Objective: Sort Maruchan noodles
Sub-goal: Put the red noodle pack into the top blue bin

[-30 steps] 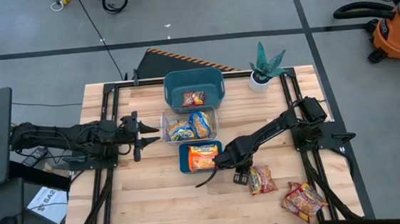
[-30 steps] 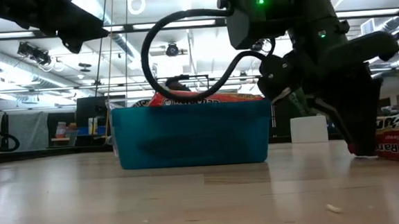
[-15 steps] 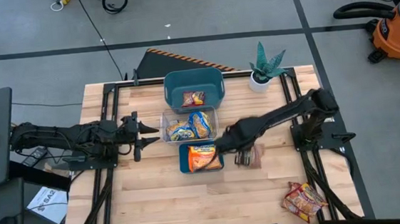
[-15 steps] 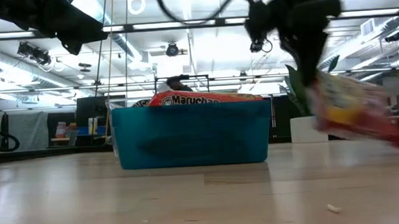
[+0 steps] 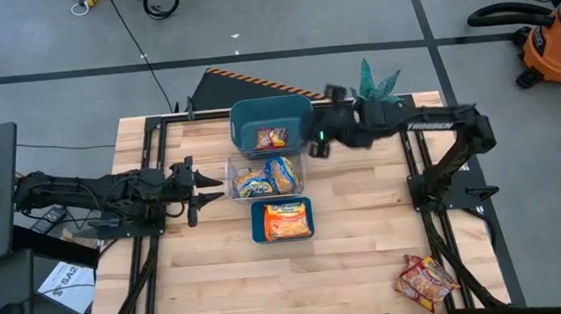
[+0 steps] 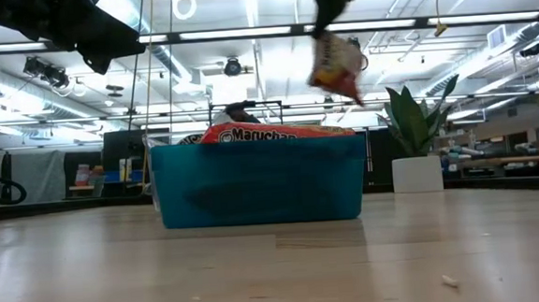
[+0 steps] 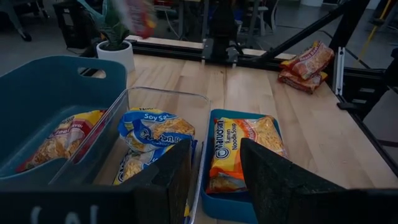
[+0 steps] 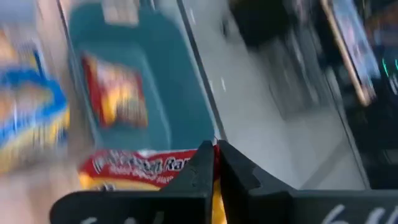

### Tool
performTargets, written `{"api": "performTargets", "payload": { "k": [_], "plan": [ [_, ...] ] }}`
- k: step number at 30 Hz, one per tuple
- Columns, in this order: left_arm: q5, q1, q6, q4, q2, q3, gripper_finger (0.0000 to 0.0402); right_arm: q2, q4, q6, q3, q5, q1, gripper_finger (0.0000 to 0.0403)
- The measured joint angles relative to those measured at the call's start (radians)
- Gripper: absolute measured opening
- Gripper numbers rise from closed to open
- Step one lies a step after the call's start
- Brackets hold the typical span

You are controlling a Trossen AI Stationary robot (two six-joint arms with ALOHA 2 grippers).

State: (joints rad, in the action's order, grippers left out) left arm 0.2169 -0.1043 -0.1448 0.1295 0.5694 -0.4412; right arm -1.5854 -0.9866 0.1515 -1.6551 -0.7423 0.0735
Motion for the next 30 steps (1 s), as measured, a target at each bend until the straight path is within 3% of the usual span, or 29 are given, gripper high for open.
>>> {"api": "performTargets", "payload": {
  "k": [3,6,13,21,25,30],
  "plan": [
    [0.0,0.0,0.0,0.0,0.0,0.0,0.0146,0.002,0.242,0.18,0.016,0.136,0.083,0.0014],
    [0.0,0.0,-0.001,0.0,0.0,0.0,0.0146,-0.029,0.402,0.253,0.031,0.243,0.169,0.002],
    [-0.001,0.0,-0.008,0.046,0.0,0.0,0.0146,-0.171,0.468,0.264,0.054,0.521,0.318,0.0022],
    [0.0,0.0,-0.037,0.071,0.0,0.0,0.0146,-0.352,0.53,0.288,0.055,0.669,0.389,0.0043],
    [0.0,0.0,-0.072,0.083,0.0,0.0,0.0146,-0.424,0.545,0.321,0.055,0.658,0.413,0.009],
    [0.0,0.0,-0.08,0.086,0.0,0.0,0.0146,-0.406,0.506,0.317,0.055,0.497,0.401,0.0144]
  ]
}}
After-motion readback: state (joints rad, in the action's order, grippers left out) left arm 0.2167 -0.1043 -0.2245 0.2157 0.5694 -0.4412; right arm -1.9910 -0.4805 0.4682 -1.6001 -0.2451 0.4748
